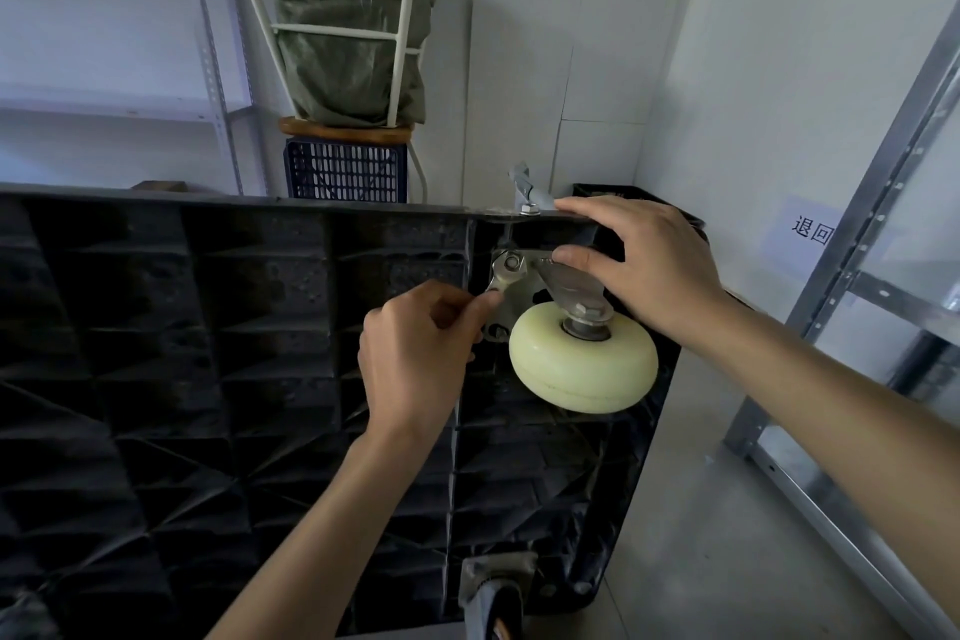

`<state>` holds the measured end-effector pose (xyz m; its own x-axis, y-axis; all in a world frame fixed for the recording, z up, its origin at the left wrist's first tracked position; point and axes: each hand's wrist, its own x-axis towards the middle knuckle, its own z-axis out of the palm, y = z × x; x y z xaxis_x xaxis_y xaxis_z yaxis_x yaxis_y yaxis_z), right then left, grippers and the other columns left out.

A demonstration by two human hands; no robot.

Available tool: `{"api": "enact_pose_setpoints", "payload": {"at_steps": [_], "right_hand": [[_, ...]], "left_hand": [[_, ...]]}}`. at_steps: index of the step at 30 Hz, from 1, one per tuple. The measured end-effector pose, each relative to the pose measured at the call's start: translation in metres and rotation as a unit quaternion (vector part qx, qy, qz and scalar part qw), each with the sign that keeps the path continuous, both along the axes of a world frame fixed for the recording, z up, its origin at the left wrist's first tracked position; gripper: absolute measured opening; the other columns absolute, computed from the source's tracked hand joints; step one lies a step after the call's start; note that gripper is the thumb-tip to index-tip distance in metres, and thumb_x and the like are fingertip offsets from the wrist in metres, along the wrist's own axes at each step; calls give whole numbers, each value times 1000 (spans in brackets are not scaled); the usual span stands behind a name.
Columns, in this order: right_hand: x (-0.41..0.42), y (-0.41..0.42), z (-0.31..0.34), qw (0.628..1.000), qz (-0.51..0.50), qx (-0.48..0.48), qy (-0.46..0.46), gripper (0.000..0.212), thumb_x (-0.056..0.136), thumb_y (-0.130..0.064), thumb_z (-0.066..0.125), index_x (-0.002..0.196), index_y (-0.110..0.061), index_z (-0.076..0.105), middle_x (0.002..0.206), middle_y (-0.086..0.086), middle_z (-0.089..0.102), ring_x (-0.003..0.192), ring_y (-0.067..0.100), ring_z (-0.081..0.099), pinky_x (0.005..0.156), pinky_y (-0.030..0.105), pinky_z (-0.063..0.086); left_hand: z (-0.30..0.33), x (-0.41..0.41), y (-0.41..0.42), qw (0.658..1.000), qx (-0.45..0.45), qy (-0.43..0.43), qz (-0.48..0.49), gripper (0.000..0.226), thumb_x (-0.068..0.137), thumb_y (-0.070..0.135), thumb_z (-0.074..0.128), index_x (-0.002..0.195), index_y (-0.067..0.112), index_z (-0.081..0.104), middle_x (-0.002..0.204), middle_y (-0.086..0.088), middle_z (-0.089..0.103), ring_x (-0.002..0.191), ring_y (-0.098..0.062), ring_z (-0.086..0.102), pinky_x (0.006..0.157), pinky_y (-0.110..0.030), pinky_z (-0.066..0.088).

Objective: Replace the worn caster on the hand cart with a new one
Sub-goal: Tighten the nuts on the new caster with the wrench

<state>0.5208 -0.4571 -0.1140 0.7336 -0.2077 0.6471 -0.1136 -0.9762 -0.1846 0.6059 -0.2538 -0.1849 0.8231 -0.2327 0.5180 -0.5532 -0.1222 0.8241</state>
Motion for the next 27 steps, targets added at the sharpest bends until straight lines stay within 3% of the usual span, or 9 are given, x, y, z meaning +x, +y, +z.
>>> {"api": "enact_pose_setpoints", "payload": {"at_steps": [10, 17, 23, 27], "right_hand": [[-1, 3, 1, 1000, -6, 3, -3, 56, 86, -65, 60, 137, -40, 60, 135, -16, 64, 129, 17, 56, 105, 45, 45], [-2, 4, 1, 1000, -9, -2, -5, 57, 86, -65, 60, 137, -39, 60, 136, -13, 64, 130, 18, 55, 107, 43, 44], [-1, 2, 0, 1000, -6, -2, -3, 59, 86, -67, 57, 137, -38, 61, 136, -13, 64, 130, 18, 56, 108, 45, 44], [-2, 4, 0, 1000, -7, 2, -4, 57, 87, -65, 59, 137, -39, 60, 136, -12, 64, 130, 19, 55, 108, 43, 43]], "left_hand": [[-5, -6, -9, 1000, 18, -13, 15, 31, 88, 52, 71, 83, 22, 74, 62, 12, 67, 55, -3, 64, 59, -33, 56], [-7, -6, -15, 999, 5, 25, -21, 30, 90, 47, 72, 75, 22, 71, 58, 13, 66, 54, -2, 64, 48, -12, 42], [-10, -5, -19, 998, -15, 47, -30, 36, 88, 51, 73, 70, 19, 72, 56, 9, 66, 56, -5, 63, 50, -17, 44], [-10, -9, -17, 997, -33, 60, -26, 40, 88, 50, 72, 66, 17, 70, 55, 8, 65, 51, -3, 60, 47, -13, 39]]}}
